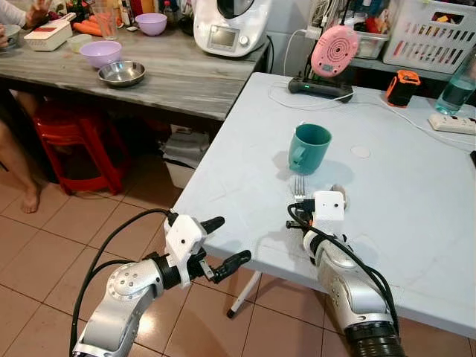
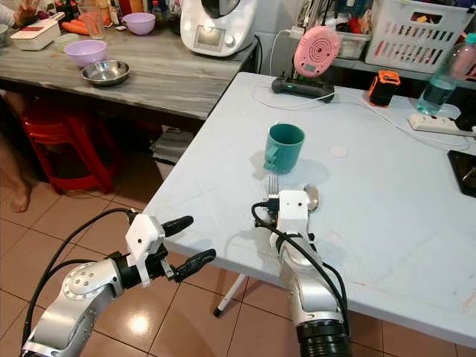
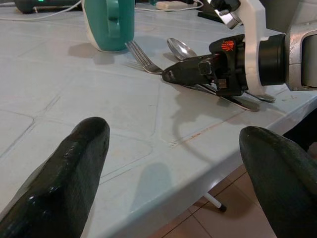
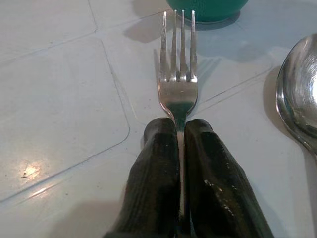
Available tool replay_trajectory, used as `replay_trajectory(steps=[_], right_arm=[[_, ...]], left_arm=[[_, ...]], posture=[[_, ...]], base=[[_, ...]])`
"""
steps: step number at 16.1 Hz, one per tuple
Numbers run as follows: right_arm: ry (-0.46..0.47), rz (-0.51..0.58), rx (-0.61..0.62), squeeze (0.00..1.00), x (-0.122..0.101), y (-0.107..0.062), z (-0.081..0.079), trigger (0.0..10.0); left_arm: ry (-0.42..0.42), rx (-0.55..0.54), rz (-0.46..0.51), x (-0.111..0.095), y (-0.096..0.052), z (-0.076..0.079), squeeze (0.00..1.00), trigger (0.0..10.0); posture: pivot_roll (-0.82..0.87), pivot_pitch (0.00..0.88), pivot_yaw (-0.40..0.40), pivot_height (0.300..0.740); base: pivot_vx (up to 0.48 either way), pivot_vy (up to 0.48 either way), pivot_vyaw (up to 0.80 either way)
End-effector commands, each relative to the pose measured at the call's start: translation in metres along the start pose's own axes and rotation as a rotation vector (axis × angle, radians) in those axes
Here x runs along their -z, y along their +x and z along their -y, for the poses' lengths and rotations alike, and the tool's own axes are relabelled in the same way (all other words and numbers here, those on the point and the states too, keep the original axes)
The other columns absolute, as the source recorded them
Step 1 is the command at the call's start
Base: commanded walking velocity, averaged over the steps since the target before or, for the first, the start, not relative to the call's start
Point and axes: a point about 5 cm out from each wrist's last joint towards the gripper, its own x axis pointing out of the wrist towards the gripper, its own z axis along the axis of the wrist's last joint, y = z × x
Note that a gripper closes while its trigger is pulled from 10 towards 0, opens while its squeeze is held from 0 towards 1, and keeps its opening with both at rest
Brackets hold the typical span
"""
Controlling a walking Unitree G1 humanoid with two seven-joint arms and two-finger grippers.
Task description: Setting the table
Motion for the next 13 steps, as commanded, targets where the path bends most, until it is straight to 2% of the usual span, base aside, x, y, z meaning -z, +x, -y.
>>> replay_trajectory(steps=[1, 6, 8, 10, 13], right_arm=[[0.019, -0.183, 0.058, 0.00, 0.038, -0.004, 0.012, 0.0], [0.052, -0.187, 0.066, 0.00, 0.038, -0.003, 0.013, 0.0], [0.091, -0.152, 0.079, 0.00, 0.031, -0.004, 0.013, 0.0], [0.136, -0.035, 0.091, 0.00, 0.009, -0.004, 0.013, 0.0], [0.176, 0.072, 0.115, 0.00, -0.015, -0.009, 0.015, 0.0]], left_arm=[[0.016, 0.017, -0.010, 0.000, -0.001, 0.001, 0.00, 10.0], [0.015, 0.017, -0.011, 0.002, -0.001, 0.001, 0.00, 10.0], [0.032, -0.031, -0.001, 0.001, -0.001, -0.004, 0.00, 10.0], [0.031, -0.195, 0.030, -0.001, 0.000, -0.019, 0.00, 10.0], [0.011, -0.351, 0.052, -0.004, -0.002, -0.033, 0.00, 10.0]], posture=[[0.00, 0.042, -0.029, 0.740], [0.00, 0.046, -0.028, 0.740], [0.00, 0.046, -0.028, 0.740], [0.00, 0.047, -0.028, 0.740], [0.00, 0.047, -0.028, 0.740]], base=[[0.000, 0.000, 0.00], [0.000, 0.000, 0.00], [0.000, 0.000, 0.00], [0.000, 0.000, 0.00], [0.000, 0.000, 0.00]])
